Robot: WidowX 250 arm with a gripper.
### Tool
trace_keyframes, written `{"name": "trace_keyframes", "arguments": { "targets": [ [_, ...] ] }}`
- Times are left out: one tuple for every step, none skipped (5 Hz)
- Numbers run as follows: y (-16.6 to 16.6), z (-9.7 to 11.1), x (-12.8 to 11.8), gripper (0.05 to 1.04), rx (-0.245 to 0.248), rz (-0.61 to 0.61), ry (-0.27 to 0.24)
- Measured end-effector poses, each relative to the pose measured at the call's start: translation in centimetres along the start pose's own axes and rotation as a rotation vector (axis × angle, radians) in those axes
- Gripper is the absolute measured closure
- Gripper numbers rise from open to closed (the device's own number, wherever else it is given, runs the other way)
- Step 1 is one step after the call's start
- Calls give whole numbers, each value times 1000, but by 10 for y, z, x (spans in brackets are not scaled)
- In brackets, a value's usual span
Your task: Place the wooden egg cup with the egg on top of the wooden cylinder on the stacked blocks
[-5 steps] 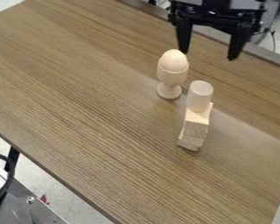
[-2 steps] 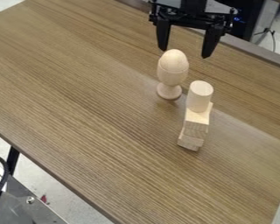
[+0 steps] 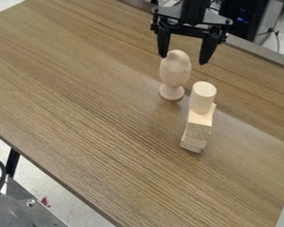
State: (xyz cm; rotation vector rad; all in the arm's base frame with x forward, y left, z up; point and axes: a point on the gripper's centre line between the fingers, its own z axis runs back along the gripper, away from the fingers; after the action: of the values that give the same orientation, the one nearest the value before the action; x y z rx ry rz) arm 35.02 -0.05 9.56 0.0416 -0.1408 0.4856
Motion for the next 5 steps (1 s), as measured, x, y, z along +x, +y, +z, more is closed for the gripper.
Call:
{"name": "trace_keyframes", "arguments": {
  "targets": [
    [3,-7,2,83,8,11,12],
    [7,-12,3,83,22,16,19],
    [12,-14,6,83,30,30,17],
    [18,-24,6,116,35,56,41],
    [23,-29,6,211,25,92,54]
  ]
}}
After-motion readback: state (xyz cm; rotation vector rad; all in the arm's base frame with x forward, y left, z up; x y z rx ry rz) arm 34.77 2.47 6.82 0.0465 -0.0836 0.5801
